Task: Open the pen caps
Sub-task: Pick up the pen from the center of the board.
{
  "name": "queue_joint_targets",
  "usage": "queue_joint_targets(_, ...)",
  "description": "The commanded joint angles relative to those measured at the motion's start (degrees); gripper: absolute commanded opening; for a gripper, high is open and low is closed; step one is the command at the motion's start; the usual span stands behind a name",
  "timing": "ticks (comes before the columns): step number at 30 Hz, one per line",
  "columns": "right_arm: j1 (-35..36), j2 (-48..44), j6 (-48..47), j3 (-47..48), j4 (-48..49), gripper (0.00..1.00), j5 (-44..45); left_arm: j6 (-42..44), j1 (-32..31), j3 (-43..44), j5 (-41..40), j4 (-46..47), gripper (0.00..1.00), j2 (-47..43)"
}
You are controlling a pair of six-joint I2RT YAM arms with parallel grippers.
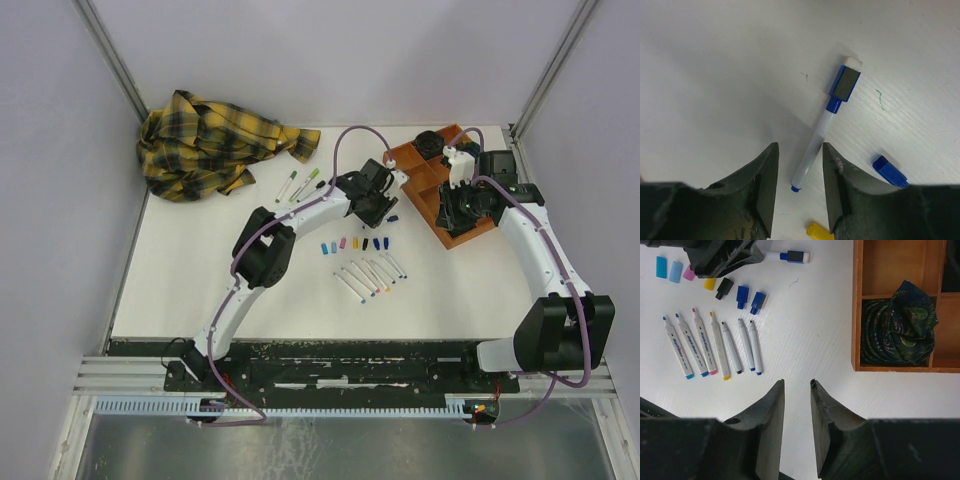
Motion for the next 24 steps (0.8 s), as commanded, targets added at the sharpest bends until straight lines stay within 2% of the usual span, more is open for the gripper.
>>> queue_joint_targets(1,-0.35,-1.18,-0.7,0.31,0.82,0.35,-1.11,3.7,-0.2,5.2,2.74,-2.81,0.44,2.22)
queue_joint_targets(7,-0.47,-1.12,-0.78,0.22,0.87,0.34,-1.52,3.77,-0.13,5.48,2.1,-3.18,0.38,3.16)
queue_joint_targets(15,-0.55,-1.13,-0.71,0.24,0.65,0.35,-2.52,3.71,0.66,4.77,-1.45,-1.36,0.19,2.32)
queue_joint_targets(21,-0.57,-1.36,-0.94,0.05,0.39,0.35,-4.89,2.77,1.47,-0.88,-4.78,6.04,0.05,-3.55)
queue_joint_targets(24,-0.61,-1.56,-1.62,0.05,-0.1,0.35,-7.12,1.62,1.65,-5.39,-6.79,10.94,0.03,-8.68)
